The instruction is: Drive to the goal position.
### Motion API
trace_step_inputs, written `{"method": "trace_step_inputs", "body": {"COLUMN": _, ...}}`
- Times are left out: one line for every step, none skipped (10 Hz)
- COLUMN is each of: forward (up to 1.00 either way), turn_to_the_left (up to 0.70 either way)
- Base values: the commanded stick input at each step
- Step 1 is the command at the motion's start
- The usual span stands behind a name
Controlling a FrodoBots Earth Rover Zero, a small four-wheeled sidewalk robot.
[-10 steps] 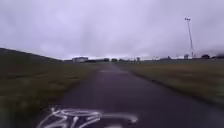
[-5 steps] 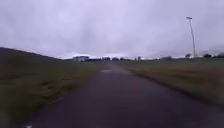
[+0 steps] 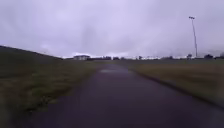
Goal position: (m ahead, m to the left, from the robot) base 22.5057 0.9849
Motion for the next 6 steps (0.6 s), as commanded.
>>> {"method": "trace_step_inputs", "body": {"forward": 1.00, "turn_to_the_left": 0.02}}
{"method": "trace_step_inputs", "body": {"forward": 1.00, "turn_to_the_left": 0.02}}
{"method": "trace_step_inputs", "body": {"forward": 1.00, "turn_to_the_left": 0.02}}
{"method": "trace_step_inputs", "body": {"forward": 1.00, "turn_to_the_left": 0.02}}
{"method": "trace_step_inputs", "body": {"forward": 1.00, "turn_to_the_left": 0.03}}
{"method": "trace_step_inputs", "body": {"forward": 1.00, "turn_to_the_left": 0.03}}
